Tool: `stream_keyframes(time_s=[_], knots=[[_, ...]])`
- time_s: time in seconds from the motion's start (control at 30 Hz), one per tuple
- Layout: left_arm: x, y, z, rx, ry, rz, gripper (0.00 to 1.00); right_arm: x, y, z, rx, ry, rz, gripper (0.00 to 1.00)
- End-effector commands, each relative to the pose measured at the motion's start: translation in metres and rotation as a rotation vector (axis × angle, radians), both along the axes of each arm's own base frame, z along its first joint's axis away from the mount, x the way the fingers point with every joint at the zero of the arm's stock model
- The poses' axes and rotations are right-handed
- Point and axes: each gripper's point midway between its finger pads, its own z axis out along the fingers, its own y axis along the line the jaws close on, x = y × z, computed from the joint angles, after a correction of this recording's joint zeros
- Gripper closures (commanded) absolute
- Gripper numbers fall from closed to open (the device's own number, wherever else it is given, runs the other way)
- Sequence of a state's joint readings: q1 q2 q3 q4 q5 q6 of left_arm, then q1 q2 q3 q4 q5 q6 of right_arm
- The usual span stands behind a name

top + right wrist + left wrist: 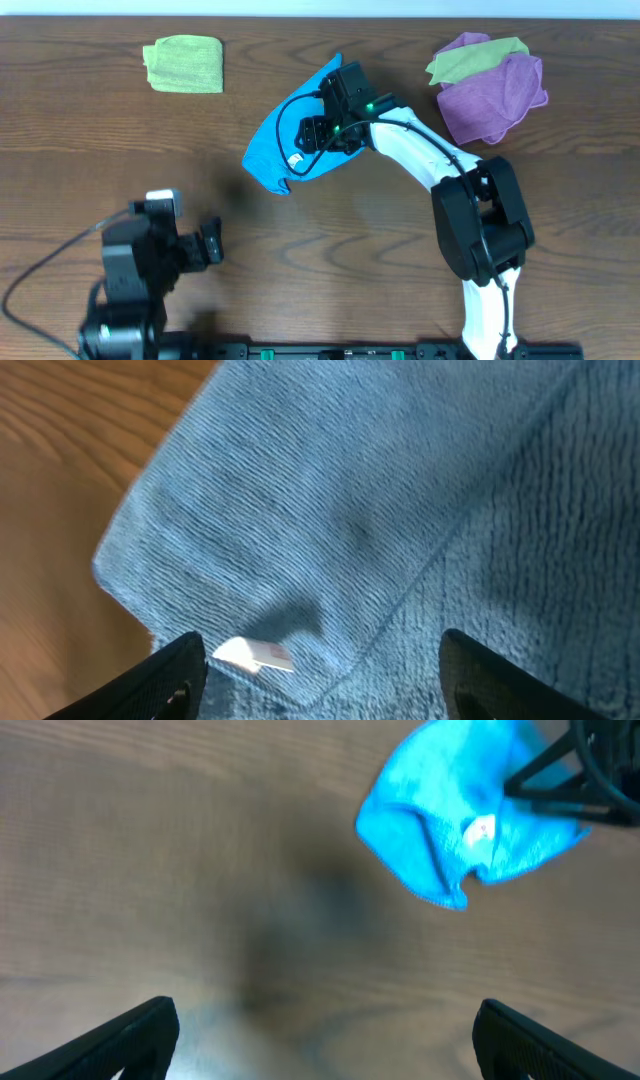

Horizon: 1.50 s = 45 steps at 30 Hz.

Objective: Fold the cloth
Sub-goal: 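Drag the blue cloth left to the table center with the right gripper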

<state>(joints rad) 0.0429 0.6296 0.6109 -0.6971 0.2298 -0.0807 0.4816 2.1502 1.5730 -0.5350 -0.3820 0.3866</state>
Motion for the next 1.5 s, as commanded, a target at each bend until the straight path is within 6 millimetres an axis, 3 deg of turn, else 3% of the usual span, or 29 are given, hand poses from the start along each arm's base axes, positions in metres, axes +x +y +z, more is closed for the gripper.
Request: stream_keyframes(time_s=[0.0,0.13,0.37,0.87,1.0,1.27,1.43,1.47], knots=[[0.021,-0.001,0.024,0.017,0.043,-0.036,0.05,-0.002,0.000,-0.011,-0.005,0.033,-0.022,0.26],[0.044,-0.001,0.037,0.019,0.124,-0.045,0.05,-0.004,-0.001,-0.021,-0.010,0.066,-0.045,0.29],[0.068,-0.013,0.033,-0.045,0.147,-0.096,0.04,-0.005,0.000,-0.033,-0.016,0.088,-0.055,0.30],[0.070,-0.016,0.030,-0.058,0.158,-0.106,0.05,-0.013,0.005,-0.060,0.002,0.169,-0.067,0.37],[0.070,-0.016,0.030,-0.057,0.158,-0.105,0.05,-0.012,0.011,-0.058,0.017,0.154,-0.055,0.38],[0.070,-0.016,0.030,-0.057,0.158,-0.105,0.05,-0.011,0.018,-0.054,0.044,0.141,-0.040,0.61],[0.070,-0.015,0.030,-0.055,0.158,-0.104,0.05,-0.015,0.023,-0.051,0.075,0.160,-0.022,0.58],[0.070,-0.015,0.030,-0.055,0.158,-0.104,0.05,-0.017,0.024,-0.048,0.087,0.167,-0.015,0.52]])
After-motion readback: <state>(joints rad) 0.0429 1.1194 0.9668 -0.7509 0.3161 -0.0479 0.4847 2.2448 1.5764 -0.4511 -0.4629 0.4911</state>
